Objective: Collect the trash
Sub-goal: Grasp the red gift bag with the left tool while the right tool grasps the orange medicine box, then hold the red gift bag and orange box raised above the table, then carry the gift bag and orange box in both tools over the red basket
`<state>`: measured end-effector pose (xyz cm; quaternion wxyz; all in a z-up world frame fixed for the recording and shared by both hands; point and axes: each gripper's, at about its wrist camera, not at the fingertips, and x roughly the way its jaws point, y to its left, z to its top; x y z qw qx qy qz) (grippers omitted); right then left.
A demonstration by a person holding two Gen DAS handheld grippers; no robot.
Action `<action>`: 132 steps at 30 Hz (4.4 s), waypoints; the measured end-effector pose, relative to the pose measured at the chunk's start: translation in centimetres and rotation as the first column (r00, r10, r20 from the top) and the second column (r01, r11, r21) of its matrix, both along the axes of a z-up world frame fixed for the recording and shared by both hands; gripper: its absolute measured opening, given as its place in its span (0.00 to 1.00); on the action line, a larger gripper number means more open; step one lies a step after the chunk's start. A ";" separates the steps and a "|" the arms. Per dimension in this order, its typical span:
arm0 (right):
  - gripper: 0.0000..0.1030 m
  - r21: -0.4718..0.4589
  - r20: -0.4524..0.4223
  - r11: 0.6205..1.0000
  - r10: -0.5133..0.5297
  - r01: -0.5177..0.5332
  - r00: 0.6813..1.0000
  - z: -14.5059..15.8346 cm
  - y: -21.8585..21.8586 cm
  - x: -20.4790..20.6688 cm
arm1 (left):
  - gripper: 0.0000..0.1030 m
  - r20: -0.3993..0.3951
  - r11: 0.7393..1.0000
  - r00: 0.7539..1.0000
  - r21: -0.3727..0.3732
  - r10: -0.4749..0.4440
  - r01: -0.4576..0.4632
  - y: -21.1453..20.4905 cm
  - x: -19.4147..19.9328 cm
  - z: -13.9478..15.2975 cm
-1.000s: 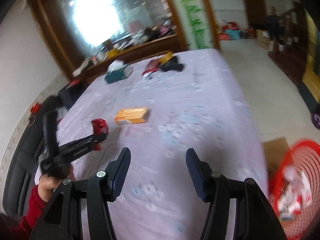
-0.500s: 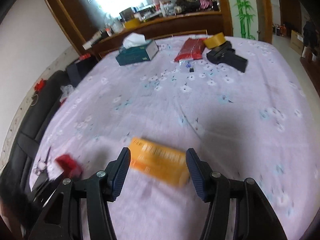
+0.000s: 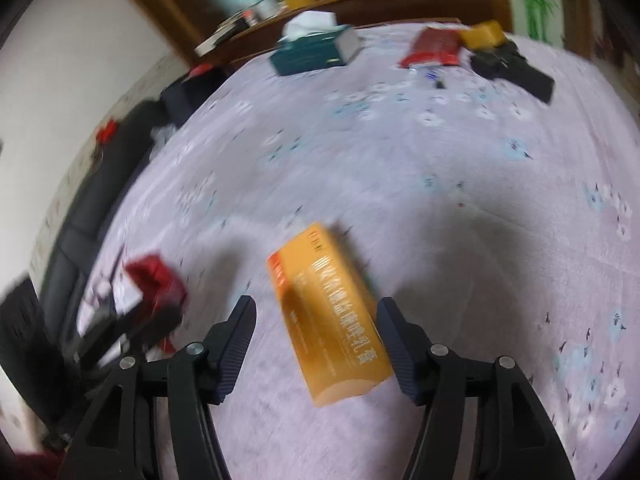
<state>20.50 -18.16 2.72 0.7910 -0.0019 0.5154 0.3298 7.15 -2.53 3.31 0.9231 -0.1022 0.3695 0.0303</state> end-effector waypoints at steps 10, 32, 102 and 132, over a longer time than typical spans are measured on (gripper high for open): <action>0.55 -0.239 0.140 0.971 0.014 0.020 0.990 -1.5 2.5 -2.0 | 0.32 -0.003 1.000 1.000 -0.008 -0.007 0.007 0.2 0.1 -0.2; 0.54 0.022 0.357 0.898 -0.418 0.440 0.835 6.0 -9.2 -21.3 | 0.32 0.097 0.973 0.970 0.089 -0.222 0.214 -6.8 -6.8 4.6; 0.55 -0.038 0.421 0.831 -0.490 0.554 0.763 4.5 -12.9 -24.8 | 0.32 0.046 0.944 0.947 0.108 -0.317 0.311 -12.7 -10.2 2.7; 0.55 0.065 0.419 0.706 -0.661 0.706 0.623 6.9 -22.8 -27.1 | 0.32 0.073 0.867 0.879 0.219 -0.471 0.447 -22.2 -9.5 4.4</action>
